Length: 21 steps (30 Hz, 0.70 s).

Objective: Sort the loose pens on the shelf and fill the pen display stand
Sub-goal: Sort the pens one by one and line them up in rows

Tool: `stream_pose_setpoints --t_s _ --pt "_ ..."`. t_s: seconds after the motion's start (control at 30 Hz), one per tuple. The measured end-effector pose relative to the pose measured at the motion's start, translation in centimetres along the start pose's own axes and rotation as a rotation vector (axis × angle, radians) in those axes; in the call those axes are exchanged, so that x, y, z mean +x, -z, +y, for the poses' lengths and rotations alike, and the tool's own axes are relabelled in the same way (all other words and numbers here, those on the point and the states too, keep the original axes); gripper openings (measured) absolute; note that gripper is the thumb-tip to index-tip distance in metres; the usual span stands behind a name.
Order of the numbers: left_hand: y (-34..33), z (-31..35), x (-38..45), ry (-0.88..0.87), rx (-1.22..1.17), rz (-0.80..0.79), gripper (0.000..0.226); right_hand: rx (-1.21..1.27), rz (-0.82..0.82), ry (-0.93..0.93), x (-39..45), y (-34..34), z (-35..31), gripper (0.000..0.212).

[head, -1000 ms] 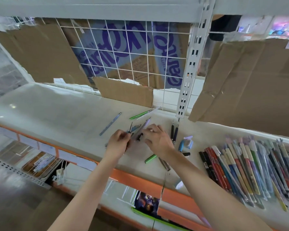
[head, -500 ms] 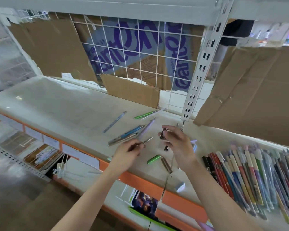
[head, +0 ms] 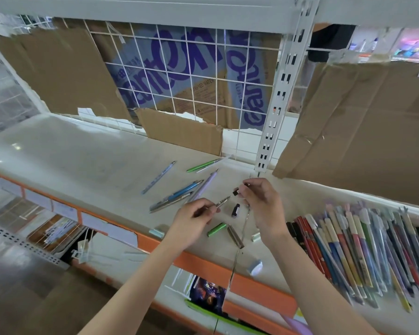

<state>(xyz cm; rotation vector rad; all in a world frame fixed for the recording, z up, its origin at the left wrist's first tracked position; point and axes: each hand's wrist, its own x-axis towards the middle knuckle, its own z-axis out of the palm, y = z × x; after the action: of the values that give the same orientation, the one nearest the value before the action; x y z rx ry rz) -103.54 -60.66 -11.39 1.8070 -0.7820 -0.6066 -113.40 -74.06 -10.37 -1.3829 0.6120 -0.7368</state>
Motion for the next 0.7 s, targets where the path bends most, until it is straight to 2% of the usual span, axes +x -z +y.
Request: stream_pose_setpoints --t_s 0.13,0.27,0.33,0.47,0.53,0.6,0.7 --pt "-0.1 0.4 -0.2 -0.005 -0.018 -0.054 0.022 -0.051 -0.144 -0.042 -0.6 0.0 0.0 0.015" --pt "-0.4 0.8 -0.8 0.067 -0.153 -0.1 0.028 -0.056 -0.177 -0.057 -0.7 0.2 0.0 0.01" --pt "-0.8 1.2 -0.8 0.01 -0.028 -0.069 0.029 -0.058 -0.162 -0.059 -0.8 0.4 0.1 0.01" --pt "-2.5 1.7 -0.9 -0.163 0.399 0.091 0.019 0.049 -0.096 -0.131 -1.4 0.7 0.3 0.012" --pt "-3.6 1.5 -1.4 -0.19 0.451 0.129 0.018 0.09 -0.069 -0.175 -1.8 1.2 0.4 0.012" --pt "-4.3 1.3 -1.5 -0.116 0.323 0.067 0.022 0.091 -0.05 -0.18 -2.4 1.8 0.8 0.011" --pt "-4.9 1.7 -0.8 0.056 0.102 -0.112 0.032 0.051 -0.012 -0.193 -3.2 2.4 1.2 0.017"
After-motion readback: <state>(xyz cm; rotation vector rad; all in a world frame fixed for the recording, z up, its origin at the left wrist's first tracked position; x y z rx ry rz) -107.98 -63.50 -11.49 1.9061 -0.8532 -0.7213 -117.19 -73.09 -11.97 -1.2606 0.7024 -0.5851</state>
